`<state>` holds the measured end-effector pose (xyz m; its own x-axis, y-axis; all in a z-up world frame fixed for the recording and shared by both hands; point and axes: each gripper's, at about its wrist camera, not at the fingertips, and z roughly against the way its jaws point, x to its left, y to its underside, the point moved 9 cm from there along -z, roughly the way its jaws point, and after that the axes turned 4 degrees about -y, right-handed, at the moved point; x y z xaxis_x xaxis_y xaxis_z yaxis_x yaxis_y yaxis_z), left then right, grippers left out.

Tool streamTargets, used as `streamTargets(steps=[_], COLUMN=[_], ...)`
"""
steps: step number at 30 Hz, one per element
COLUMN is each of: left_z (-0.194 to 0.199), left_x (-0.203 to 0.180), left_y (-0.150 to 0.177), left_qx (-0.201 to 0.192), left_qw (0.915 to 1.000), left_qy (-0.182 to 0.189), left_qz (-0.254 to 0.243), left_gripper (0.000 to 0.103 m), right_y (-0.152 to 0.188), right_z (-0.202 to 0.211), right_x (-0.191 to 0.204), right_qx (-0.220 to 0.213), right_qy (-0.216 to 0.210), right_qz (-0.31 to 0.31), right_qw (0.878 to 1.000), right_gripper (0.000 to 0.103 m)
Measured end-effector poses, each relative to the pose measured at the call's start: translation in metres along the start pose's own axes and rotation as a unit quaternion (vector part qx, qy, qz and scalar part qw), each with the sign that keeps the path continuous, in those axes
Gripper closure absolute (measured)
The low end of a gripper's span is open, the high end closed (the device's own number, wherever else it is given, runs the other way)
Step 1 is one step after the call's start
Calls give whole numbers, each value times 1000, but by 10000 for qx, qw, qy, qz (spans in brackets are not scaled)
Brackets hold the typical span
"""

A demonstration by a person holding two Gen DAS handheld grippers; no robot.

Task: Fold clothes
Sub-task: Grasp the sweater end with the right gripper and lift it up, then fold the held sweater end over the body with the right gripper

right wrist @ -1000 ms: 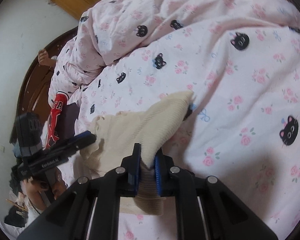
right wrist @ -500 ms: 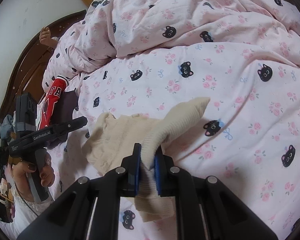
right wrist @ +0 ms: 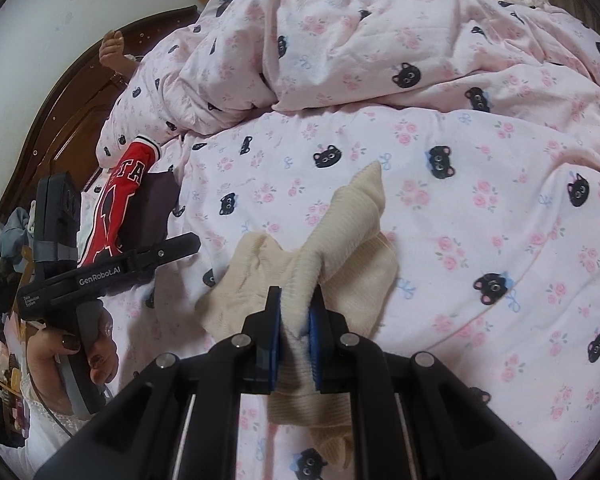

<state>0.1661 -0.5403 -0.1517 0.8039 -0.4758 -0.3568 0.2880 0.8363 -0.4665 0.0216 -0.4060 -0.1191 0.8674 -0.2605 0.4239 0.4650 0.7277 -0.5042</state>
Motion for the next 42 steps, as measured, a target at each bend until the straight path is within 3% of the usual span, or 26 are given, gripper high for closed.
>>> streamTargets(steps=[10, 16, 21, 27, 31, 37, 42], left_z=[-4, -11, -13, -26, -34, -50, -45], left_x=[4, -28, -66, -88, -101, -113, -111], left_y=[2, 19, 35, 46, 55, 78, 74], left_qx=[126, 376, 356, 279, 310, 390, 390], left_qw=[9999, 9968, 9884, 9780, 9715, 9497, 9530], left_qy=[-100, 123, -31, -505, -629, -987, -895], left_qz=[-42, -694, -1478, -2004, -2265, -2945, -2870], left_gripper=[53, 53, 53, 53, 53, 52, 52], right_y=[-5, -10, -14, -14, -12, -8, -5], right_z=[-33, -24, 0, 19, 26, 28, 28], right_x=[30, 24, 9, -12, -23, -34, -35], right_qx=[161, 22, -172, -302, -342, -337, -321], right_qy=[-133, -203, -167, -96, -87, -110, -143], right_qz=[86, -85, -242, -398, -488, -566, -570], right_qw=[9997, 9998, 9994, 9987, 9982, 9978, 9978], right_gripper=[90, 90, 90, 90, 90, 90, 90])
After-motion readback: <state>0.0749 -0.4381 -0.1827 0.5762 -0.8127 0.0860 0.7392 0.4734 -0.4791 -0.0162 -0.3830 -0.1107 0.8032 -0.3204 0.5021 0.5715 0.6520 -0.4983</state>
